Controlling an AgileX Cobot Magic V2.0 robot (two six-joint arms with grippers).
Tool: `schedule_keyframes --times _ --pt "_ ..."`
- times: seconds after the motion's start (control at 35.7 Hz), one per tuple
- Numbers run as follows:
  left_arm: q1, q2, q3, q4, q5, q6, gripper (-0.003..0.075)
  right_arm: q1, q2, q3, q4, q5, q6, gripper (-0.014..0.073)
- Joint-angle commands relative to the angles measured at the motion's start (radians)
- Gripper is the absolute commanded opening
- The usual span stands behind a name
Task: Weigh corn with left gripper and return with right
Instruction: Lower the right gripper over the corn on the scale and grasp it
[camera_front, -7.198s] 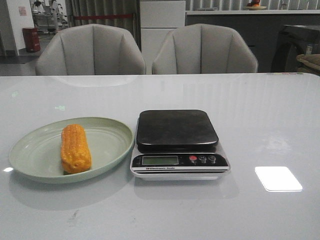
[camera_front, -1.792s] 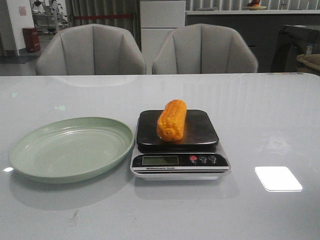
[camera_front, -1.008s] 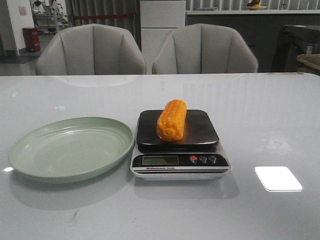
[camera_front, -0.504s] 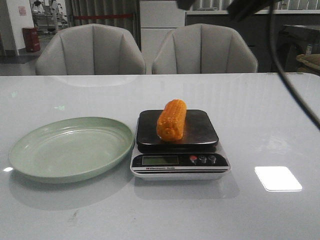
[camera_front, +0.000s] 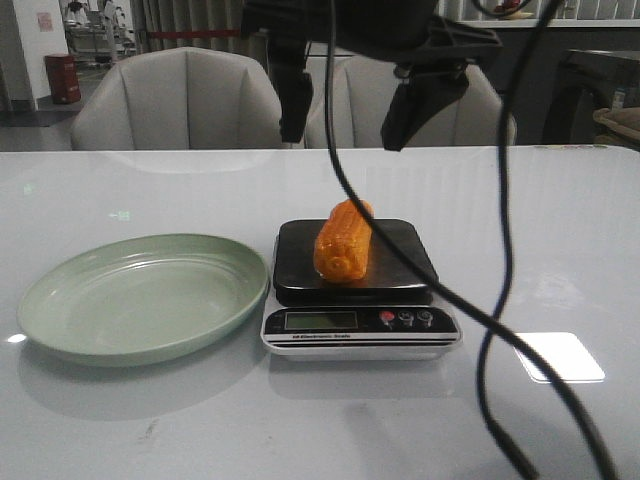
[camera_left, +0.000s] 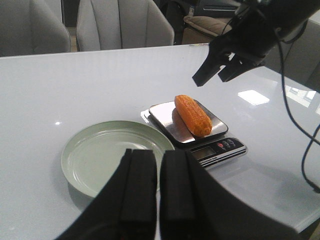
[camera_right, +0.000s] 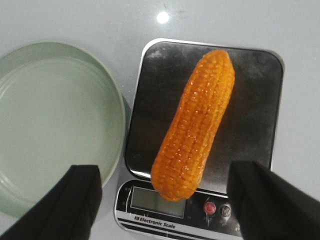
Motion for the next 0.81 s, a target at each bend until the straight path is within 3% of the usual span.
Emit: schedule_keyframes --times 0.0,0.45,0.7,0.78 --pt "0.001 0.011 -0.025 0.005 -0.080 -0.002 0.0142 0.001 0.019 -0.083 -0.041 0.041 0.077 0.0612" --pt "0.001 0.011 -0.025 0.005 -0.080 -0.002 0.0142 0.000 0.191 -0.157 -0.030 0.115 0.140 0.0594" --pt "0.001 0.011 -0.025 0.005 -0.080 -0.002 0.0142 0.000 0.209 -0.193 -0.013 0.152 0.139 0.0275" --pt "0.001 0.011 -0.025 0.005 -0.080 -0.002 0.0142 0.002 0.209 -0.220 0.012 0.164 0.139 0.0230"
